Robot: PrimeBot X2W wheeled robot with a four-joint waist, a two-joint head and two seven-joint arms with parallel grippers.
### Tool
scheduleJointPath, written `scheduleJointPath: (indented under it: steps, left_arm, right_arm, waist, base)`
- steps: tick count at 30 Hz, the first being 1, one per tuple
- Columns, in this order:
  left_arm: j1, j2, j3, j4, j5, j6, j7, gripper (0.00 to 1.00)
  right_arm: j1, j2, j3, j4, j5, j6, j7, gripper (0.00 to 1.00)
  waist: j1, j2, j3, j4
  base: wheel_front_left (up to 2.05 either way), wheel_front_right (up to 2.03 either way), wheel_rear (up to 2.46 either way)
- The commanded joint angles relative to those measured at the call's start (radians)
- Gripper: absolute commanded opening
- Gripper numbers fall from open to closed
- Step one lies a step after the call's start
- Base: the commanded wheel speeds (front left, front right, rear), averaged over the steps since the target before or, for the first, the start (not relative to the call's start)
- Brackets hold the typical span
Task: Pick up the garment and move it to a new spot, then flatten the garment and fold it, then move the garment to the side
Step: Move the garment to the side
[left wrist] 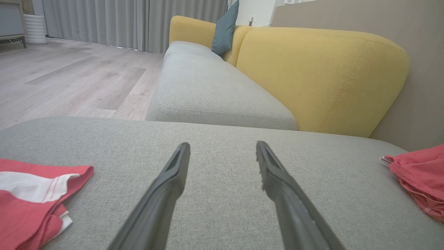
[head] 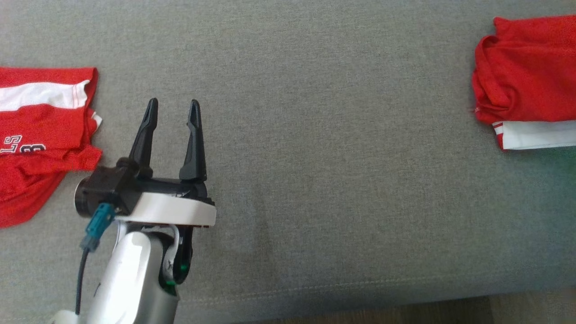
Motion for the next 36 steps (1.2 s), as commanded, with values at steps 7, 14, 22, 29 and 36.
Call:
scheduleJointPath:
  steps: [7,14,22,29,36]
  left_arm:
    - [-0.027,0.003,0.040,-0.028,0.010,-0.005,-0.005,1.00]
    - [-0.019,0.003,0.033,-0.021,0.004,-0.004,-0.005,1.00]
    - [-0.004,0.003,0.023,-0.015,-0.009,0.002,-0.005,1.00]
    - [0.020,0.003,0.028,-0.015,-0.022,0.012,-0.005,1.00]
    - [0.051,0.003,0.038,-0.021,-0.031,0.027,-0.005,1.00]
  right_arm:
    - [-0.034,-0.024,0.020,-0.027,0.013,-0.001,0.001,0.00]
    - [-0.026,-0.029,0.030,-0.044,0.016,-0.001,-0.031,1.00]
    - [-0.001,0.025,0.066,-0.098,0.012,-0.001,-0.077,1.00]
    - [0.046,0.149,0.157,-0.173,0.041,-0.001,-0.105,1.00]
    - [0.141,0.289,0.206,-0.225,0.036,-0.001,-0.126,1.00]
  waist:
    - [0.0000,0.0000,-0.009,-0.004]
    - [0.0000,0.0000,-0.027,-0.001]
    - [0.0000,0.0000,-0.073,0.011]
    - [0.0000,0.0000,-0.145,0.019]
    - [0.0000,0.0000,-0.222,0.028]
  base:
    - [0.00,0.00,0.00]
    - [0.00,0.00,0.00]
    - [0.00,0.00,0.00]
    - [0.00,0.00,0.00]
    - [0.00,0.00,0.00]
